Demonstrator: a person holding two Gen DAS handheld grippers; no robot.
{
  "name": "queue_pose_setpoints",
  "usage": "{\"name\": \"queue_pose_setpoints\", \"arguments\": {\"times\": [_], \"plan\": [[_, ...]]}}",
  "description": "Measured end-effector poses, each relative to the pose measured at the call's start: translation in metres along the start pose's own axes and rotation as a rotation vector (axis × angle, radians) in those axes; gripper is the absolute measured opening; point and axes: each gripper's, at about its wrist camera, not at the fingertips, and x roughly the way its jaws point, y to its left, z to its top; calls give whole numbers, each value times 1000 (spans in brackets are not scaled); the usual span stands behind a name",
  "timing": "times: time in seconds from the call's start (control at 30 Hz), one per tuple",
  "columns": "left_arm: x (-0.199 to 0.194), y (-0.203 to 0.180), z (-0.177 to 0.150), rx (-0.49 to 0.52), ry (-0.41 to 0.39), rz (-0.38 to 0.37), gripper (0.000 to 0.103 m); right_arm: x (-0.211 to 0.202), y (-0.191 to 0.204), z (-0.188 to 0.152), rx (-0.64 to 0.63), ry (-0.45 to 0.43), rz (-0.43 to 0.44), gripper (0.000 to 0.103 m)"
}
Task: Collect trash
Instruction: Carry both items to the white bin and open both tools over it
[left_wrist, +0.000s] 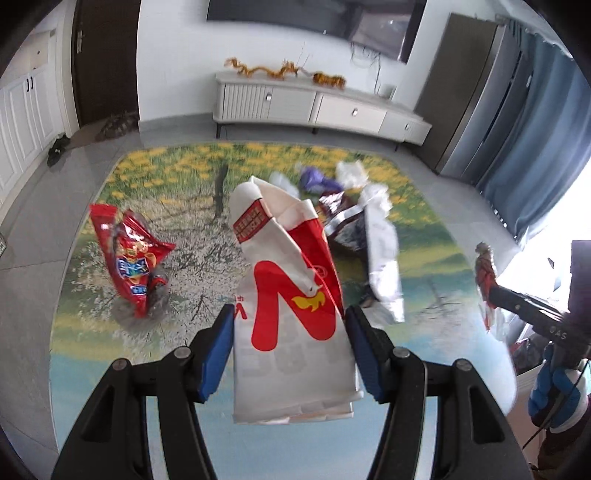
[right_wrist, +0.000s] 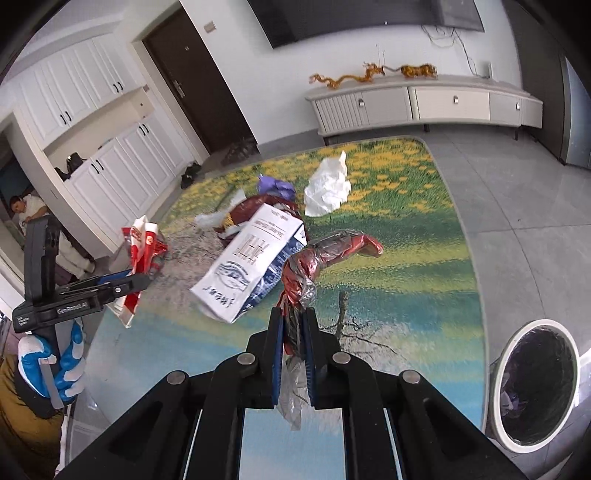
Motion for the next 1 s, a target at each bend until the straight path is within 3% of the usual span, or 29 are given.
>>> {"name": "queue_pose_setpoints", "arguments": {"times": [0.27,0.5,1.0], "plan": [[-37,-53,5,70,-72,-60,57,-47,-11,-7,16,-90,10,10],[-28,-126,11,162,-57,-144,57,-82,-55,-23,93,-151,-27,10],[85,-344,4,458,153,-308,58,-131,-222,-89,431,-207,-226,10]]}}
